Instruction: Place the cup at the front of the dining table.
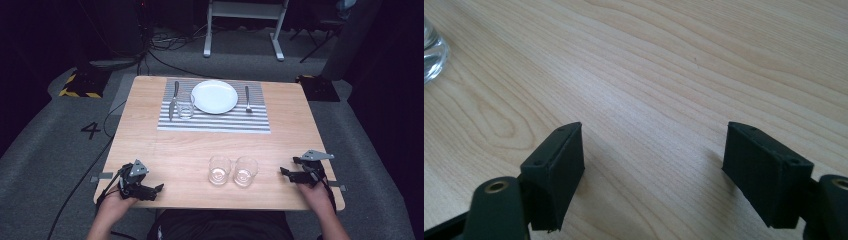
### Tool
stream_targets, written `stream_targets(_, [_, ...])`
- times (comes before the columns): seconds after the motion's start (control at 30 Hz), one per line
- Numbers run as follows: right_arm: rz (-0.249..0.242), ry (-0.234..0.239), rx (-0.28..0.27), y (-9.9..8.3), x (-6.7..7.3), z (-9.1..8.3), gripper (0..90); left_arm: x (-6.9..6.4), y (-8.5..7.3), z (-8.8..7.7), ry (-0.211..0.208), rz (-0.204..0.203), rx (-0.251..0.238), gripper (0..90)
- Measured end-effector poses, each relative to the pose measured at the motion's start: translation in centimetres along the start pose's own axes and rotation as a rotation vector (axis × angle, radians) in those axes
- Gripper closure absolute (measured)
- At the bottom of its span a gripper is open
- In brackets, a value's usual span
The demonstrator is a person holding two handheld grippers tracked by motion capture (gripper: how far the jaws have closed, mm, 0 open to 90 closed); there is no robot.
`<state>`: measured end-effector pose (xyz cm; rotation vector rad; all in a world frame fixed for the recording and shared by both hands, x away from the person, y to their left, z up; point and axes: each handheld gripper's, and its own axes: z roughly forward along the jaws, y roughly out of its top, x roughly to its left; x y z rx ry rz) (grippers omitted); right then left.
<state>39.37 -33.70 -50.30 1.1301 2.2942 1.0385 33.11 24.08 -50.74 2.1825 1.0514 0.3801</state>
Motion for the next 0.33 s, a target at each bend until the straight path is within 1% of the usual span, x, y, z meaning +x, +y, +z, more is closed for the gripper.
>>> stream_targets(0.03, [0.001, 0.000, 0.000, 0.00, 0.01, -0.01, 24.6, 0.00, -0.03, -0.02, 0.008, 0.003, -0.004, 0.0])
stream_targets(0.33, [0.000, 0.002, 0.001, 0.00, -0.03, 0.01, 24.6, 0.01, -0.02, -0.02, 0.011, 0.005, -0.006, 0.0])
